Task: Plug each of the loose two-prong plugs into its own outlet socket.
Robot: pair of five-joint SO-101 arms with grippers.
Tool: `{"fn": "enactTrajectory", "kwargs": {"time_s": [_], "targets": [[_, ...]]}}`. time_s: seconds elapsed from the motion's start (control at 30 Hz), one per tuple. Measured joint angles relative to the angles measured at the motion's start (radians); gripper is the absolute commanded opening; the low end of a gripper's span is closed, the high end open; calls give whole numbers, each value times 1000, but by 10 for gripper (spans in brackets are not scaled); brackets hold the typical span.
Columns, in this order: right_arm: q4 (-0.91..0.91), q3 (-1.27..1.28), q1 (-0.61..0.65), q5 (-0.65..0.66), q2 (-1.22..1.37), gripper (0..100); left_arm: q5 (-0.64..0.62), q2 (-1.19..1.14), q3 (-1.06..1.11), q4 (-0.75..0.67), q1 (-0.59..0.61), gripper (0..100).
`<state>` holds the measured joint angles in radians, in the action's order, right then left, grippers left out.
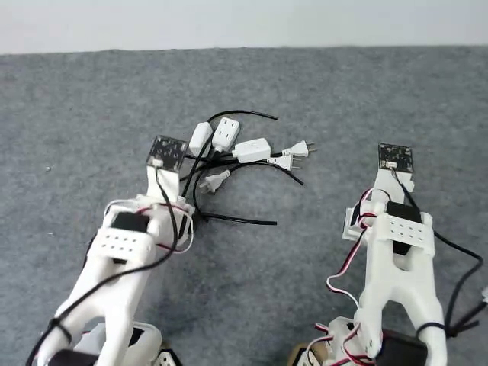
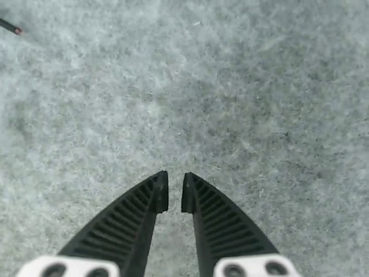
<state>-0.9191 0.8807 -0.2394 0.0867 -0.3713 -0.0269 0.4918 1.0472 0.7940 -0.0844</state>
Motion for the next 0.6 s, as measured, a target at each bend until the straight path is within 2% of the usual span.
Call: {"fn": "enactTrajectory", "kwargs": {"time_s": [0.1,0.23,0.4,0.6], "targets": [[2,0,0,0,0,61,51,15,54,-25,0,310],[3,0,3,0,0,61,58,3,58,-31,28,310],[3,0,6,0,0,61,72,-97,5,-32,106,310],[3,0,23,0,0,61,98,-244,-97,-31,114,309]]}}
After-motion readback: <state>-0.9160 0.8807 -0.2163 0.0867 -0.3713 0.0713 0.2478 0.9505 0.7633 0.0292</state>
